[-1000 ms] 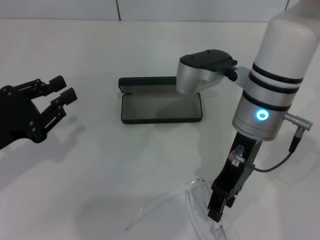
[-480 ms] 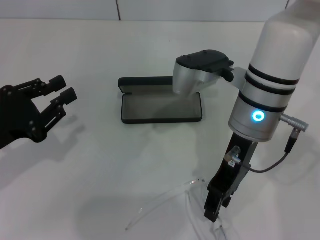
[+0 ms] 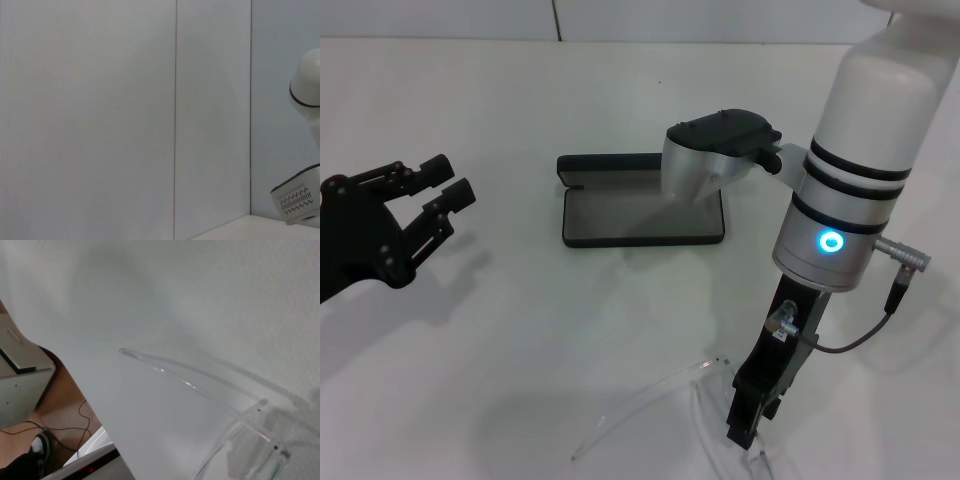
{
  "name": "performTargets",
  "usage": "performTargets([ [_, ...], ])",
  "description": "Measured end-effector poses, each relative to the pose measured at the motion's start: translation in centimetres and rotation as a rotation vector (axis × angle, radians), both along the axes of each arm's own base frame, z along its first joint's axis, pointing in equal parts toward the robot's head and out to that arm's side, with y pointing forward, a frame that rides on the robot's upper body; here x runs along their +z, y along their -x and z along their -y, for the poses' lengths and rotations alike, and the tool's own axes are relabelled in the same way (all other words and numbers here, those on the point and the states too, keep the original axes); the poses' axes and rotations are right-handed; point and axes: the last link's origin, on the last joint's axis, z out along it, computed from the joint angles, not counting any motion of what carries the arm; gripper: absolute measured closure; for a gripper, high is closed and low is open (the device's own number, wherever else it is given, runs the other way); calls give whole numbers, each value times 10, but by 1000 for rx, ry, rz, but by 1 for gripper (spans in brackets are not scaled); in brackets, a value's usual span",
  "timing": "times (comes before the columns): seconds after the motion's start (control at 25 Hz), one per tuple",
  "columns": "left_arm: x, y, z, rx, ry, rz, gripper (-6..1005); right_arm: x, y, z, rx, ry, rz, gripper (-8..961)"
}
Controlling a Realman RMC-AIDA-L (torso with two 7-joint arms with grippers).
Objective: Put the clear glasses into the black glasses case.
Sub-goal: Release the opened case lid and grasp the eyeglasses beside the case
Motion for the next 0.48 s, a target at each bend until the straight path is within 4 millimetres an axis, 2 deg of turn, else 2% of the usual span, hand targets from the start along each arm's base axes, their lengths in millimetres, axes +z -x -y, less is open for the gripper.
performTargets([
  [0.48, -1, 0, 0, -4, -1, -1, 711, -2, -2, -1, 16, -11, 9, 534],
])
